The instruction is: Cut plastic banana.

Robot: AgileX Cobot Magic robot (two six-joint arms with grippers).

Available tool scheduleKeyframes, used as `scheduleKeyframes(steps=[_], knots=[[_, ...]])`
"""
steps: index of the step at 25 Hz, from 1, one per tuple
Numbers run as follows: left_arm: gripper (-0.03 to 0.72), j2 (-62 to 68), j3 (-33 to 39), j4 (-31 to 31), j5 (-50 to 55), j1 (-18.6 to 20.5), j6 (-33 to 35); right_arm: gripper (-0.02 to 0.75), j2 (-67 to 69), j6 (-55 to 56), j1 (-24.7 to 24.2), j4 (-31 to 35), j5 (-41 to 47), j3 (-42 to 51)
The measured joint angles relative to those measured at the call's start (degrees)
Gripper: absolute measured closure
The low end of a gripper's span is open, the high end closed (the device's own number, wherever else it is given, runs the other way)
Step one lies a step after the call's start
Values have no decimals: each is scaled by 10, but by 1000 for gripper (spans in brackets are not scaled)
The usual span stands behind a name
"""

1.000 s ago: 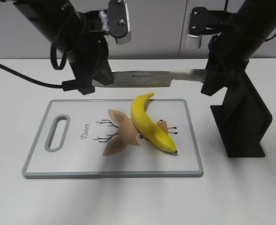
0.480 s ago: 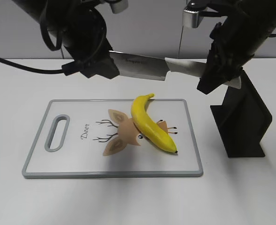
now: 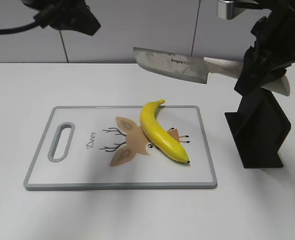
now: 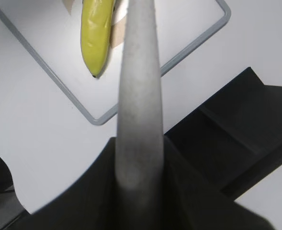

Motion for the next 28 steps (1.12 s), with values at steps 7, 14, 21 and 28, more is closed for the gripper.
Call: scheduleKeyframes(steps=[7, 14, 21, 28], knots=[[105, -31, 0, 76, 7, 48, -147, 561, -83, 137, -2, -61, -21, 46], [105, -44, 0, 142, 90, 80, -253, 561, -159, 288, -40, -110, -23, 104], [122, -106, 64, 169, 121, 109, -349, 561, -227, 366, -85, -120, -46, 192], [150, -221, 213, 242, 90, 109, -425, 561, -244, 430, -71, -122, -96, 259]])
